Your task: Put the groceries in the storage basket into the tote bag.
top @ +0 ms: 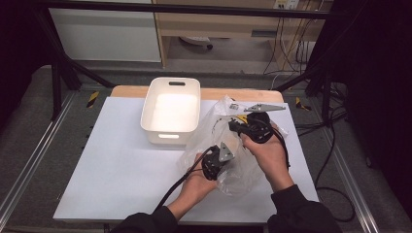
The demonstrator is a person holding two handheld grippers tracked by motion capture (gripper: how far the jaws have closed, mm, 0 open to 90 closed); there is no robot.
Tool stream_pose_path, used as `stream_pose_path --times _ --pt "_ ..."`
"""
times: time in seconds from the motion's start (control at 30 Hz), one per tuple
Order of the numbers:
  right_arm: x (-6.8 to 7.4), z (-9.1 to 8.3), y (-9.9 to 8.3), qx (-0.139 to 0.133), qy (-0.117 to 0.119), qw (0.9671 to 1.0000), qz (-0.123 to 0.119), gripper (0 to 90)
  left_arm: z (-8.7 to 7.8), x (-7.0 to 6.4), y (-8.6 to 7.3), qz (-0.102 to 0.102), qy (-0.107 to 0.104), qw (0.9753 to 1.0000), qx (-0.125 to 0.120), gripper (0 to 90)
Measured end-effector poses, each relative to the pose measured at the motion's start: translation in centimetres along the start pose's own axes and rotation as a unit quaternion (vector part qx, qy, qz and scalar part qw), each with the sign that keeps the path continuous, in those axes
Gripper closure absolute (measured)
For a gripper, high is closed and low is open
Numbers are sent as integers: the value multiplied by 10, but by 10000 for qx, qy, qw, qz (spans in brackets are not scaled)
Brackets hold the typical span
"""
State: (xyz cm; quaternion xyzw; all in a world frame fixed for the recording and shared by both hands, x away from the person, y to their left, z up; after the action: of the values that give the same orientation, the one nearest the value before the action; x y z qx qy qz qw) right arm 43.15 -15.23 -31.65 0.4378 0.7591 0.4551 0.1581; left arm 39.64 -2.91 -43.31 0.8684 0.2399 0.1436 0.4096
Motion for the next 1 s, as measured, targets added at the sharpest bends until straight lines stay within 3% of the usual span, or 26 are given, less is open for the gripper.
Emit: stream_pose_path --times 0.3,0.57,0.67,0.83,1.0 --pt "-4 -6 -2 -5 -19 10000 5 900 7 4 -4 -21 -8 10000 -38 711" --pt "-5 -15 2 -54 -21 10000 14 900 11 7 -6 106 11 9999 -88 712" --pt "-5 -17 4 -53 -24 10000 -23 900 12 10 -8 -75 -80 9998 -139 712" --pt "-6 -20 3 -18 -44 10000 -3 900 10 15 -8 -102 -35 9998 -150 712" --pt "-5 -16 0 26 -11 10000 -18 900 12 15 -9 23 35 9999 -149 712"
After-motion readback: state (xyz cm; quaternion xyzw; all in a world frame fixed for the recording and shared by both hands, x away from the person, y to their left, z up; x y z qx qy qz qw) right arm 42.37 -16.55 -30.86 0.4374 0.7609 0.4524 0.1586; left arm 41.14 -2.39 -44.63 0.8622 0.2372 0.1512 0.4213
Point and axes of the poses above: each handheld gripper's, and its own axes: z roughly forward along the jaws, y roughly out of its top, x roughly to its left, the point moved 2 cm from there along z, roughly forward along the jaws, and after that the axes turned 1 degree about -y, right-handed, at the moved point
